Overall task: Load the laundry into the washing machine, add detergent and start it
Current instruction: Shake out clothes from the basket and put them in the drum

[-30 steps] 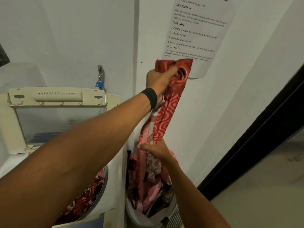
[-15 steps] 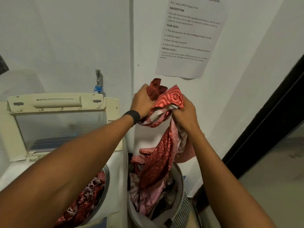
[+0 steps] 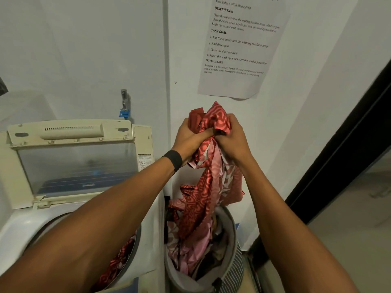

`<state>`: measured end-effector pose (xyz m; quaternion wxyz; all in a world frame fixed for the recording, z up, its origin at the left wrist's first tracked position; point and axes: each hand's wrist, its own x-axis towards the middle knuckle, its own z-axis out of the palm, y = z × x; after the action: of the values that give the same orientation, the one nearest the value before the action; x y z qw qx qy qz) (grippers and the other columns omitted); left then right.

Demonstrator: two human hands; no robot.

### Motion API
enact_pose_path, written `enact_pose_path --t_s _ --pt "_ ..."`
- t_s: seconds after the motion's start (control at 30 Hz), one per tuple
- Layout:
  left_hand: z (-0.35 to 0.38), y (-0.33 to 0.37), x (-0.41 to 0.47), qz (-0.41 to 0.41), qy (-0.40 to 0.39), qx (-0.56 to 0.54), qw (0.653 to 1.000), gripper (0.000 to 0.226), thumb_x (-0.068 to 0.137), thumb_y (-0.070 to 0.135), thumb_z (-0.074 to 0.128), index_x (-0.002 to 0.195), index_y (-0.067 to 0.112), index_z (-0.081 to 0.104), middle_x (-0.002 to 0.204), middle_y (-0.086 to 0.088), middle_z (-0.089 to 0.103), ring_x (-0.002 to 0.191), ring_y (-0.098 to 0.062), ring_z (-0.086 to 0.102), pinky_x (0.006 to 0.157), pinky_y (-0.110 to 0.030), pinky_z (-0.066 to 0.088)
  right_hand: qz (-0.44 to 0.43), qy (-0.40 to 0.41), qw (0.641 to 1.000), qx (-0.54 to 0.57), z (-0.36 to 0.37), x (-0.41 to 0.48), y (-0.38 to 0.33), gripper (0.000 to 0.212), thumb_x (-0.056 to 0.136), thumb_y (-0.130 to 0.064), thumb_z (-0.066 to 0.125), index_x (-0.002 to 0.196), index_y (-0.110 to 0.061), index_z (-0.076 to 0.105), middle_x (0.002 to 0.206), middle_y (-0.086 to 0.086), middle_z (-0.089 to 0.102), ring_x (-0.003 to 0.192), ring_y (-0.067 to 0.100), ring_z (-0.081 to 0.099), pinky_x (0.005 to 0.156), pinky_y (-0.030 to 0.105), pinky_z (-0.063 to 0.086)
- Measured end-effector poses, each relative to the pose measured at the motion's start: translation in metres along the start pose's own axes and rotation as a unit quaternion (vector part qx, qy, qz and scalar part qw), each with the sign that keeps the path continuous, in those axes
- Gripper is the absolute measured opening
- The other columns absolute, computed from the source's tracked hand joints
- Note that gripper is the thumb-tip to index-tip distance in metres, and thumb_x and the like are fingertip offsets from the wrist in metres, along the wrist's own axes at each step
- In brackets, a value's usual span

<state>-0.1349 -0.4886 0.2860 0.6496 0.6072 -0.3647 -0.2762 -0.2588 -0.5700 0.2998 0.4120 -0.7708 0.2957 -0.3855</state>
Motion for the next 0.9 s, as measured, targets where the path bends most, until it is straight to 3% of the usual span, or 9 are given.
enact_pose_path --t_s 0.07,0.23,0.37,0.47,0.53,0.6,0.73,0.8,0.9 --pt "0.004 0.003 0.002 0.013 0.019 -0.004 1.0 0.075 0.07 0.038 0.092 0.135 0.021 0.058 0.12 0.004 0.072 0.107 -0.011 0.07 0.096 -0.032 0.057 -0.003 0.042 0.997 0.058 0.0 -0.011 0.004 0.054 0.085 -0.009 0.074 0.129 -0.028 0.047 0.109 -0.007 0.067 0.093 0.005 0.07 0.083 0.026 0.059" --pt "0.008 0.018 0.014 0.047 0.044 0.043 0.997 0.063 0.078 0.025 0.089 0.133 0.018 0.057 0.118 0.005 0.07 0.105 -0.007 0.067 0.084 -0.018 0.05 0.026 0.166 0.977 0.128 0.025 -0.057 0.024 0.063 0.087 -0.028 0.077 0.135 -0.038 0.037 0.119 -0.004 0.06 0.093 0.005 0.07 0.078 0.024 0.059" --pt "0.004 0.029 0.024 0.065 0.056 0.043 0.995 0.065 0.078 0.025 0.09 0.133 0.016 0.057 0.119 0.002 0.07 0.108 -0.013 0.068 0.091 -0.025 0.054 0.128 0.016 0.991 0.024 0.052 -0.087 0.073 0.059 0.083 -0.034 0.077 0.135 -0.036 0.049 0.11 -0.023 0.067 0.099 -0.001 0.067 0.095 0.031 0.056" --pt "-0.004 0.033 0.031 0.068 0.085 0.035 0.993 0.064 0.076 0.027 0.091 0.13 0.017 0.058 0.117 0.002 0.07 0.107 -0.015 0.068 0.097 -0.032 0.055 0.167 -0.07 0.983 -0.009 0.054 -0.104 0.1 0.059 0.088 -0.027 0.073 0.142 -0.025 0.051 0.127 -0.006 0.067 0.118 0.018 0.064 0.107 0.041 0.05" --pt "-0.016 0.029 0.034 0.061 0.123 0.045 0.989 0.061 0.075 0.029 0.092 0.124 0.021 0.057 0.114 0.003 0.07 0.106 -0.016 0.069 0.1 -0.038 0.055 0.15 -0.078 0.984 -0.05 0.038 -0.101 0.095 0.058 0.093 -0.023 0.068 0.146 -0.018 0.044 0.133 0.001 0.063 0.122 0.025 0.061 0.101 0.03 0.046" --pt "-0.032 0.025 0.035 0.066 0.165 0.097 0.979 0.058 0.074 0.031 0.09 0.12 0.022 0.055 0.113 0.003 0.07 0.106 -0.021 0.068 0.1 -0.042 0.055 0.12 -0.033 0.991 -0.057 0.016 -0.087 0.071 0.045 0.095 -0.021 0.066 0.133 -0.013 0.043 0.115 0.003 0.065 0.107 0.027 0.065 0.08 0.025 0.045" --pt "-0.049 0.01 0.03 0.103 0.154 0.296 0.937 0.061 0.077 0.043 0.084 0.121 0.022 0.049 0.119 -0.005 0.072 0.106 -0.03 0.069 0.09 -0.044 0.057 -0.026 0.153 0.985 0.071 -0.03 -0.046 -0.005 0.038 0.083 -0.015 0.069 0.11 -0.014 0.042 0.096 -0.009 0.057 0.08 -0.006 0.059 0.07 0.012 0.045" --pt "-0.041 0.006 0.023 0.102 0.128 0.28 0.946 0.059 0.077 0.044 0.085 0.118 0.024 0.048 0.116 -0.002 0.071 0.101 -0.025 0.068 0.087 -0.04 0.056 -0.077 0.184 0.975 0.094 -0.04 -0.017 -0.034 0.032 0.085 -0.003 0.066 0.107 -0.014 0.047 0.094 -0.008 0.056 0.078 -0.006 0.056 0.075 0.014 0.045" --pt "-0.018 0.013 0.012 0.067 0.063 0.108 0.99 0.059 0.079 0.032 0.087 0.124 0.022 0.05 0.113 0.006 0.068 0.1 -0.012 0.067 0.092 -0.035 0.055 -0.046 0.142 0.982 0.118 -0.028 0.015 -0.044 0.018 0.075 -0.013 0.061 0.092 -0.016 0.057 0.092 0.009 0.061 0.081 0.015 0.06 0.08 0.036 0.053"
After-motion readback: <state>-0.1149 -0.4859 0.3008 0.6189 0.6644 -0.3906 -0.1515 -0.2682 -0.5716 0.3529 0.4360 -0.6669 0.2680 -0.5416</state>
